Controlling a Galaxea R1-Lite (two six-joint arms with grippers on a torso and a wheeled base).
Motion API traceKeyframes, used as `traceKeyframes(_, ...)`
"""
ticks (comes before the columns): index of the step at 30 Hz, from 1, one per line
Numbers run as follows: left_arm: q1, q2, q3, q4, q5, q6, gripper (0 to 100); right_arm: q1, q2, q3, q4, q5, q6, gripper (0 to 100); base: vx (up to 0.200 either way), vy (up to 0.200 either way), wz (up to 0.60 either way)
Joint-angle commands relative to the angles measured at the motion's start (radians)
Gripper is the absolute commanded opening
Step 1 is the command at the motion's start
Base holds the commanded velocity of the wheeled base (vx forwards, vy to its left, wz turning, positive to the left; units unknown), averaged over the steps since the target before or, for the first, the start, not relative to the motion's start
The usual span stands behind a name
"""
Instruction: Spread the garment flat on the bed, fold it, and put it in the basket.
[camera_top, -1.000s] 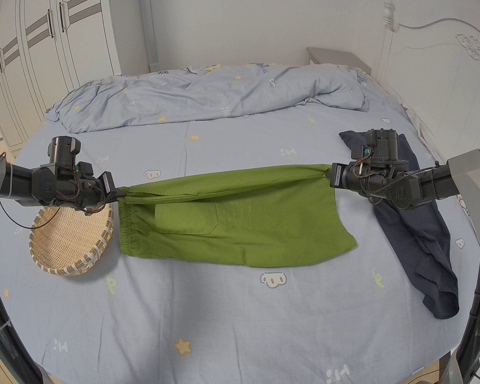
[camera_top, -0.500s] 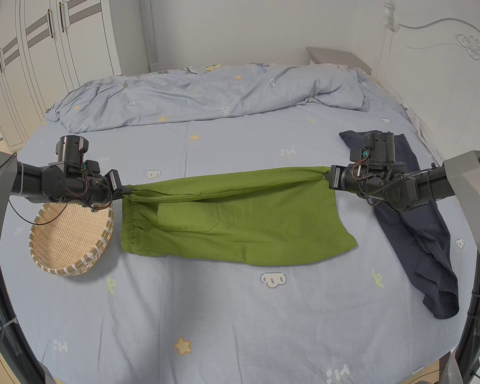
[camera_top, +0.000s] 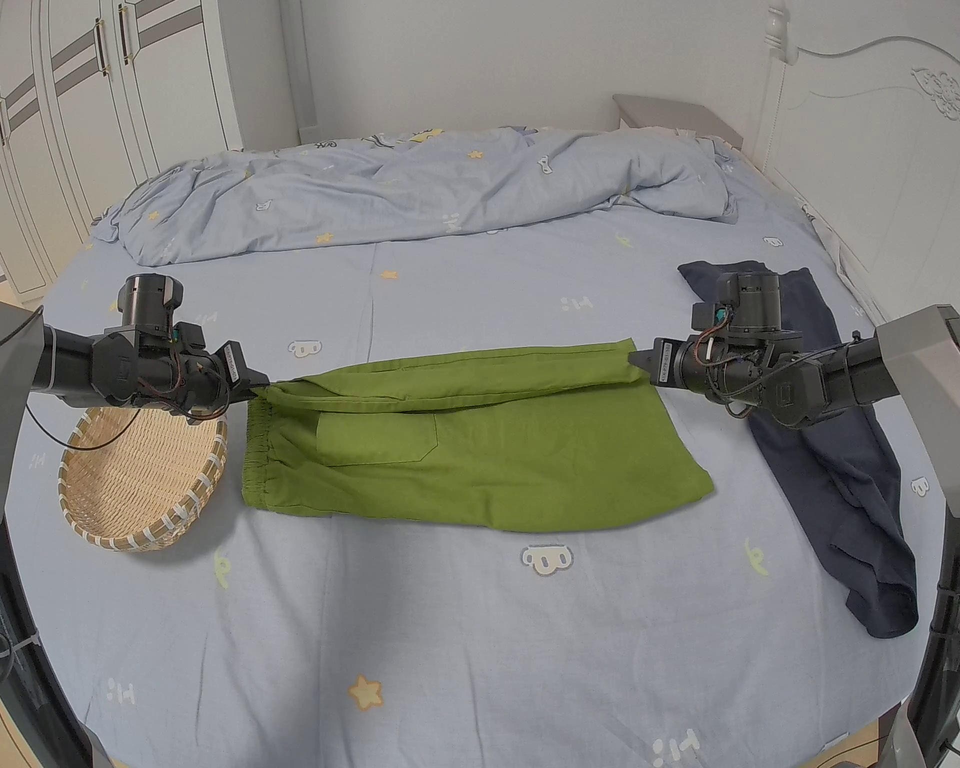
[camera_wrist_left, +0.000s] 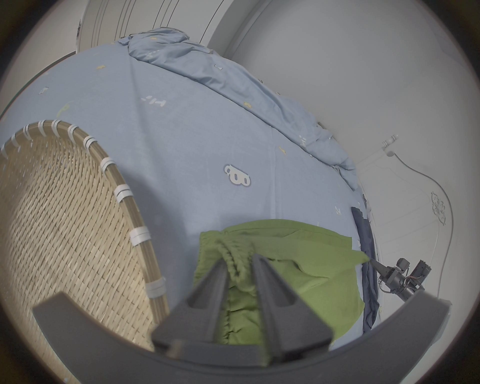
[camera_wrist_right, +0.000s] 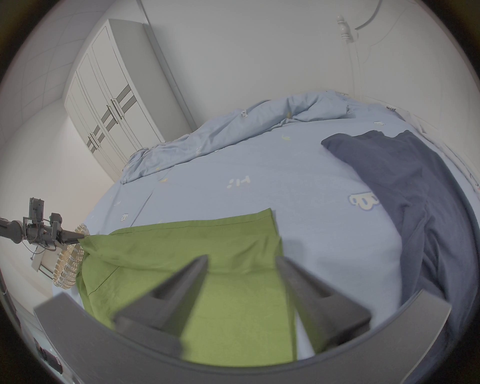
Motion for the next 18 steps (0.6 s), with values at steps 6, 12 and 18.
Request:
traceKeyframes(6, -0.043, -0.004, 0.002, -0.001, -0.003, -0.006, 100, 0.006, 0.011, 0.002, -0.021, -0.001, 0.002, 100, 0.000, 0.000, 0.00)
traceKeyframes(12, -0.071, 0.005, -0.004, -0.002, -0.004, -0.013, 100, 0.006, 0.011, 0.008, -0.021, -0.027, 0.002, 100, 0.000, 0.000, 0.00)
traceKeyframes(18, -0.078, 0.079, -0.122, -0.030, -0.003, -0.085, 100, 0.006, 0.006, 0.010, -0.021, -0.027, 0.003, 100, 0.000, 0.000, 0.00)
